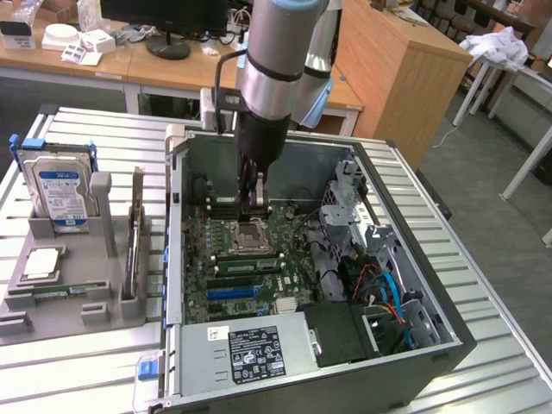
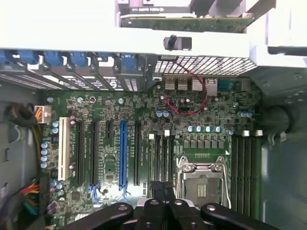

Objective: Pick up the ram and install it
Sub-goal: 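Press down the ram until it locks into place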

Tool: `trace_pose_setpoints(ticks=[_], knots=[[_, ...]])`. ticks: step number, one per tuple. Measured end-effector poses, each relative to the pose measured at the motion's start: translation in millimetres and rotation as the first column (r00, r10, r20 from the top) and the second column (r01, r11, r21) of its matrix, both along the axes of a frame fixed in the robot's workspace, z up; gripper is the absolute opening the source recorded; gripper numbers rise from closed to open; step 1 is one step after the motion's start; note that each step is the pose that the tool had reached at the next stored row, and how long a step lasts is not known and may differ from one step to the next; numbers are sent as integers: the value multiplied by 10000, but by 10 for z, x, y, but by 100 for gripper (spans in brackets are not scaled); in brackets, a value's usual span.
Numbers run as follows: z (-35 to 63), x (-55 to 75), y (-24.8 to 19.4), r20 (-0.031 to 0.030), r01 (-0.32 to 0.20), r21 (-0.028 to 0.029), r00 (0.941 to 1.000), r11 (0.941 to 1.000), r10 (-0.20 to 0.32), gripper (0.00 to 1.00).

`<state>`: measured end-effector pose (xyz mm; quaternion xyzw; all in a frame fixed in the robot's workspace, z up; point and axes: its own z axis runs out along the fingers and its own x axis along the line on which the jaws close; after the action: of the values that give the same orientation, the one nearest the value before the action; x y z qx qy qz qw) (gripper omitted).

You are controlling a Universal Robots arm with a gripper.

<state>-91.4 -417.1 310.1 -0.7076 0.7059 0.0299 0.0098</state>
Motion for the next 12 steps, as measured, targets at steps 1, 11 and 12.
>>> trace_pose_setpoints(ticks=[1, 11, 12], knots=[[32, 0, 0, 1, 0, 1, 10000, 10000, 0, 11], [301, 0, 0, 0, 0, -1, 10000, 10000, 0, 11], [327, 0, 0, 0, 0, 0, 10000, 10000, 0, 11]])
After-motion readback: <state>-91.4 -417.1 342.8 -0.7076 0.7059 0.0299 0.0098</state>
